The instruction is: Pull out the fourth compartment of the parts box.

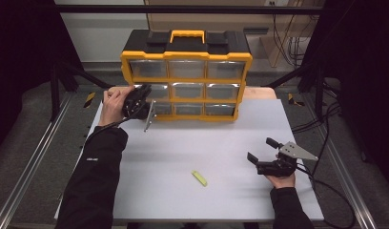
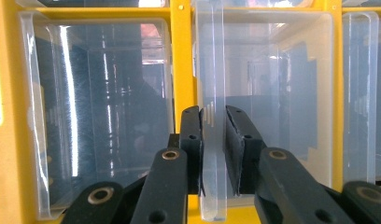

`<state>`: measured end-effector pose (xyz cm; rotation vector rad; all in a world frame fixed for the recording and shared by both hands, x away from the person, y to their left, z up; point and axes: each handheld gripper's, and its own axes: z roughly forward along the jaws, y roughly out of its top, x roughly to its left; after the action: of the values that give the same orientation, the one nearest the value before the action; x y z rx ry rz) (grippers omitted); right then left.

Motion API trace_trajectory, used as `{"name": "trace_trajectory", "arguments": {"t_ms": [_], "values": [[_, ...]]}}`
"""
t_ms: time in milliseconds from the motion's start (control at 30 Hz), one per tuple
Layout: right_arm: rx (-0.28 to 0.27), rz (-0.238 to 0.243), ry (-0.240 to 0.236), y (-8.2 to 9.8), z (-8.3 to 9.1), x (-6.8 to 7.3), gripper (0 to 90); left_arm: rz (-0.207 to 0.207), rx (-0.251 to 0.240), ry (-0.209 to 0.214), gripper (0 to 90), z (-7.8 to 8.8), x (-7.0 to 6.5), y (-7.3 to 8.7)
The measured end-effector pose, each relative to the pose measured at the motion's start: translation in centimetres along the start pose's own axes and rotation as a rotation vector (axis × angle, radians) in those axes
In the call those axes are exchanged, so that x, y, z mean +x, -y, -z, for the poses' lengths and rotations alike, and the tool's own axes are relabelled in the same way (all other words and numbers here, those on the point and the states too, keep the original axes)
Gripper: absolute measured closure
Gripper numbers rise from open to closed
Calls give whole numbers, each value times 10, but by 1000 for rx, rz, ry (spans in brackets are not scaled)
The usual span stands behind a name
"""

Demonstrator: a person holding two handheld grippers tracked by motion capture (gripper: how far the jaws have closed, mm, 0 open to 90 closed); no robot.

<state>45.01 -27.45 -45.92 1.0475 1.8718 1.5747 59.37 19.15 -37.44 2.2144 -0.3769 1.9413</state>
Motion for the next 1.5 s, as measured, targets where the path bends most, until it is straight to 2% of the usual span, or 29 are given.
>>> {"name": "trace_trajectory", "arguments": {"t_ms": [500,900,1500], "values": [[0,2,2,0,1,0,4,-7,-7,-4,779,9,-1,-1],[2,0,1,0,0,0,4,-4,-21,-23,779,18,-5,-2],[1,2,1,0,0,0,4,-5,-18,-38,780,29,-9,-5]]}}
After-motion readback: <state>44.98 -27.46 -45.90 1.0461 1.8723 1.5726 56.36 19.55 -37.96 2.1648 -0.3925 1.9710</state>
